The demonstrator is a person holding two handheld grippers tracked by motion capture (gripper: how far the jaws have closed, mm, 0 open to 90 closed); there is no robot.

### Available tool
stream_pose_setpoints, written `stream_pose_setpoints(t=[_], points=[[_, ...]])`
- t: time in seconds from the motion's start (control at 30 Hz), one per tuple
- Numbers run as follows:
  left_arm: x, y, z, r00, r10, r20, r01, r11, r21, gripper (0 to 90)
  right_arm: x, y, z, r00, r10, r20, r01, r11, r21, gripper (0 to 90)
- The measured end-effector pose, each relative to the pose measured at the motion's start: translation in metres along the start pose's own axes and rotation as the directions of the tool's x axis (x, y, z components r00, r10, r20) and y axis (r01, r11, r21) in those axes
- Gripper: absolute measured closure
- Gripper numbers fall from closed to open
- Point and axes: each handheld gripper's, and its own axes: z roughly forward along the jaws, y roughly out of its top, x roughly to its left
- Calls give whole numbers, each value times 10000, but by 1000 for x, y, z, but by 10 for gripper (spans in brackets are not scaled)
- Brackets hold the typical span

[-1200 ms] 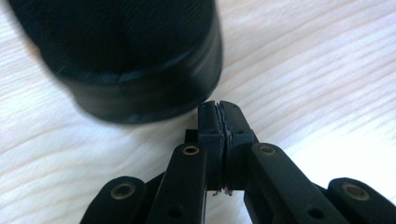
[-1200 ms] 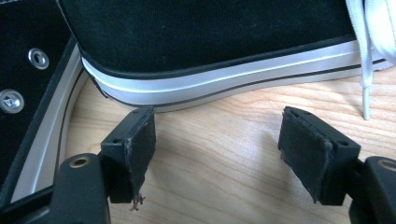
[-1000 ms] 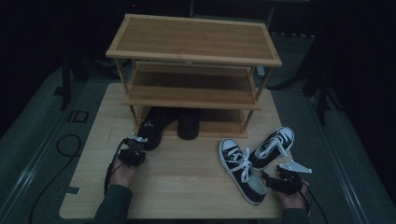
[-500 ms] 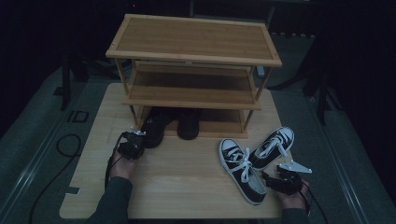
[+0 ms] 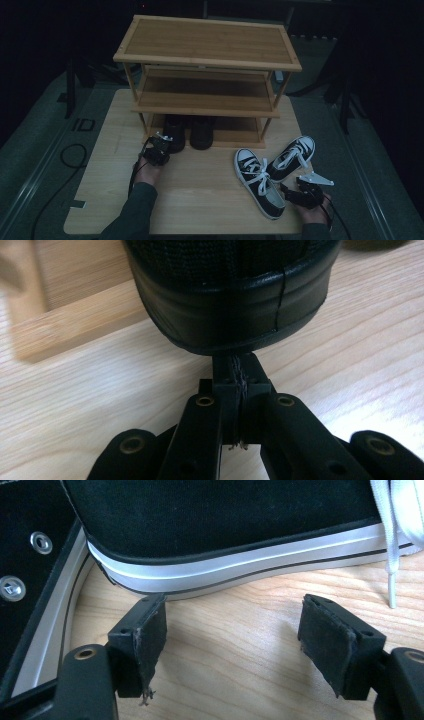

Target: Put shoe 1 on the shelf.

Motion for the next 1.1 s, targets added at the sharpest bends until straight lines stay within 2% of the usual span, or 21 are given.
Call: stream_pose_setpoints(t=[0.17, 0.23, 0.43, 0.7, 1.1], points=[[-8, 9, 5, 9998, 169, 97, -169, 9999, -5, 891, 0, 0, 0, 10000, 5, -1, -5, 10000, -2, 274], [-10, 11, 6, 9998, 192, 12, -192, 9998, -7, 890, 0, 0, 0, 10000, 2, -2, -2, 10000, -2, 274], [-9, 11, 7, 9997, 196, 145, -196, 9998, -26, 882, 0, 0, 0, 10000, 1, -2, -1, 10000, -3, 274], [-4, 4, 1, 9996, 146, 232, -139, 9995, -283, 798, 0, 0, 0, 10000, 4, -4, -4, 10000, -2, 274], [8, -10, -2, 9994, 3, 335, 16, 9985, -552, 730, 0, 0, 0, 10000, -29, -27, 29, 10000, 20, 274]])
